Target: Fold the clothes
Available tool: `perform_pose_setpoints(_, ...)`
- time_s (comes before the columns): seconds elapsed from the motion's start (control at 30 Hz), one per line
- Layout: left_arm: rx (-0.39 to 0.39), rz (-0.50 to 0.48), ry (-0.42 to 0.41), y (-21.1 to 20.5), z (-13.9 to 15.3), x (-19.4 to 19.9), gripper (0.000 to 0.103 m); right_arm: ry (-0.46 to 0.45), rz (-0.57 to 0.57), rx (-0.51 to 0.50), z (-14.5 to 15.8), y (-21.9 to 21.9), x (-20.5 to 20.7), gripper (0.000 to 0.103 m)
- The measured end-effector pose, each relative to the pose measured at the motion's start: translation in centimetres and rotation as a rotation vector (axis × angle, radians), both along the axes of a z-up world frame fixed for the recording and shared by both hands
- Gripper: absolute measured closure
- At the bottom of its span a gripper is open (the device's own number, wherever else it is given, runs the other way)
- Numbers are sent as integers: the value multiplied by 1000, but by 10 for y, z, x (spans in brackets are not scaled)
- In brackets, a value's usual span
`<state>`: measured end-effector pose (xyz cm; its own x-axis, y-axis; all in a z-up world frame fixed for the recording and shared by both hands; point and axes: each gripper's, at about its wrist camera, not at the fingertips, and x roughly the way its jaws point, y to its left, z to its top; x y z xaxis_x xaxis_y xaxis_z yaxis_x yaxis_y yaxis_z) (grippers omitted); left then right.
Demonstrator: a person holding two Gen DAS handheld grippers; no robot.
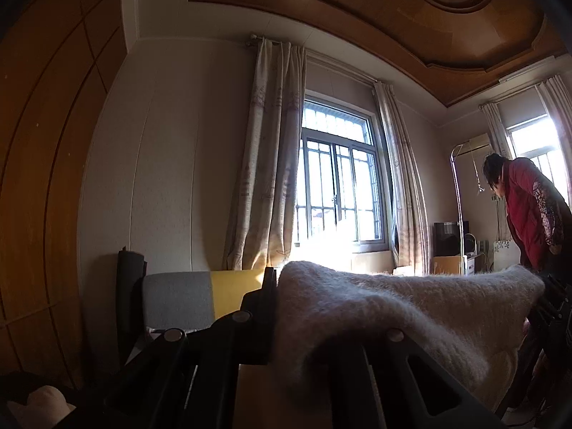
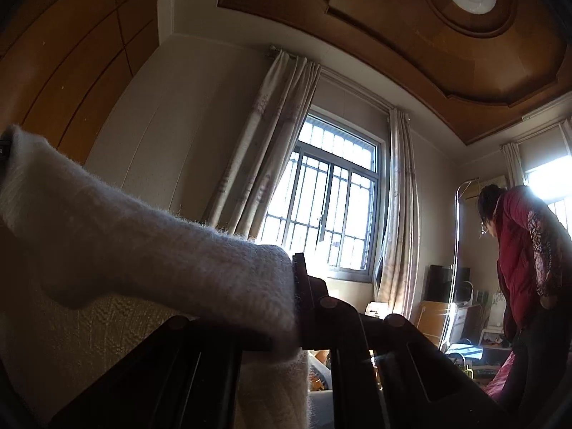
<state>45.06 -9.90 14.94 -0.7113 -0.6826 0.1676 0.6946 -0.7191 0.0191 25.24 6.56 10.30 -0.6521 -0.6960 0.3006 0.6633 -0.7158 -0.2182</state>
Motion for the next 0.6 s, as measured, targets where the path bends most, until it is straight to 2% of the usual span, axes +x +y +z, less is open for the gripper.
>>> perform_pose_setpoints(0.27, -133, 29, 68, 42, 32, 52, 94, 75, 53, -87, 28, 18, 33, 95)
perform_pose_setpoints(0.4, -208, 54, 68, 60, 39, 66, 90, 99, 46, -102, 34, 19, 37, 95)
perform_pose_setpoints(0.5, -194, 68, 26, 53, 34, 62, 86, 71, 41, -56, 27, 5, 30, 95)
perform_pose_setpoints(0.6, -102, 80, -59, 22, 14, 43, 85, -1, 52, 49, 6, -30, 9, 95)
